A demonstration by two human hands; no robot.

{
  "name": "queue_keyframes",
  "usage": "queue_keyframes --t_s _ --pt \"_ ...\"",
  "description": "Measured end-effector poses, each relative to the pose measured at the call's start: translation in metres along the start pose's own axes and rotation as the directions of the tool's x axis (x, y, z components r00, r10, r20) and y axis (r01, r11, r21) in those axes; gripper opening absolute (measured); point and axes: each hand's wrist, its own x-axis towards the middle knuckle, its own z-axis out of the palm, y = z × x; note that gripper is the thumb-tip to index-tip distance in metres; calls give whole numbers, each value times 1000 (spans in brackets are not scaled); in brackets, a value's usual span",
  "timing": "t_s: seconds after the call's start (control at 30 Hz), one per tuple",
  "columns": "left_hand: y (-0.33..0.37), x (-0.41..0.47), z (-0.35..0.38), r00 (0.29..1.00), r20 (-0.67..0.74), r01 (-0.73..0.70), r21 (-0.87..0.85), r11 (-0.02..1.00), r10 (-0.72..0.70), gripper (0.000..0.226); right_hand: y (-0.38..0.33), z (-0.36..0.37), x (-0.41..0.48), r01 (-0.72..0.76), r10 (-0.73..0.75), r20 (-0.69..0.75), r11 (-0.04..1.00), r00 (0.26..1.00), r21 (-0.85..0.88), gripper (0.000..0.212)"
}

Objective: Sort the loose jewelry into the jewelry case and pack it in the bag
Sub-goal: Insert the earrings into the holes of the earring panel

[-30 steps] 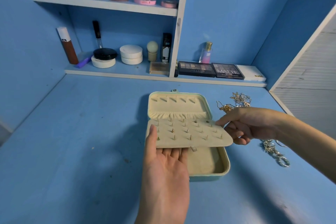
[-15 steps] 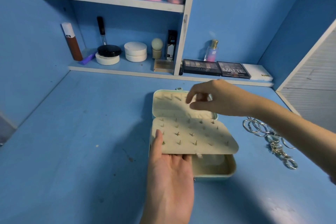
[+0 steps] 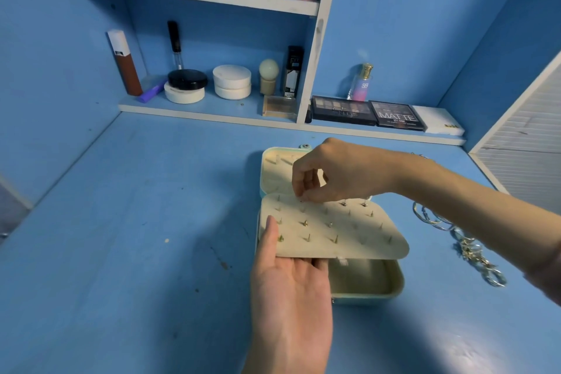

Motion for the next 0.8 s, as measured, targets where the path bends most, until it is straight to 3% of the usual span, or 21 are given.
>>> queue_keyframes --t_s 0.4,0.63,0.8 --pt "3 0 -3 999 31 41 -51 998 -40 39 -1 3 6 -38 39 46 999 998 -28 12" --pt "1 1 -4 999 40 19 -40 999 -18 39 -6 4 10 -179 180 66 984 981 -14 7" --pt "2 0 -3 999 41 16 -35 999 -15 40 -11 1 17 -297 296 150 955 943 -14 20"
